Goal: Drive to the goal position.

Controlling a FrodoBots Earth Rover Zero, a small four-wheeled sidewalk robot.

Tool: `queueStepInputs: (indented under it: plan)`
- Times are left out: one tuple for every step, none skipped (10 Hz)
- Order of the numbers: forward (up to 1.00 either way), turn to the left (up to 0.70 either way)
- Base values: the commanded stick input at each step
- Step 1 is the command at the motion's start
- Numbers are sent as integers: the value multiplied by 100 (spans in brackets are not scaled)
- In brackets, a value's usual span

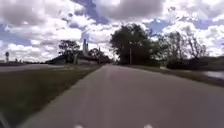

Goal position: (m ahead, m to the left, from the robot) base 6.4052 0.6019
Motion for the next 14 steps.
queueStepInputs:
  plan:
    - [100,0]
    - [100,0]
    - [100,0]
    - [100,0]
    - [100,0]
    - [100,0]
    - [100,0]
    - [100,0]
    - [100,0]
    - [100,0]
    - [100,0]
    - [100,0]
    - [100,0]
    - [100,0]
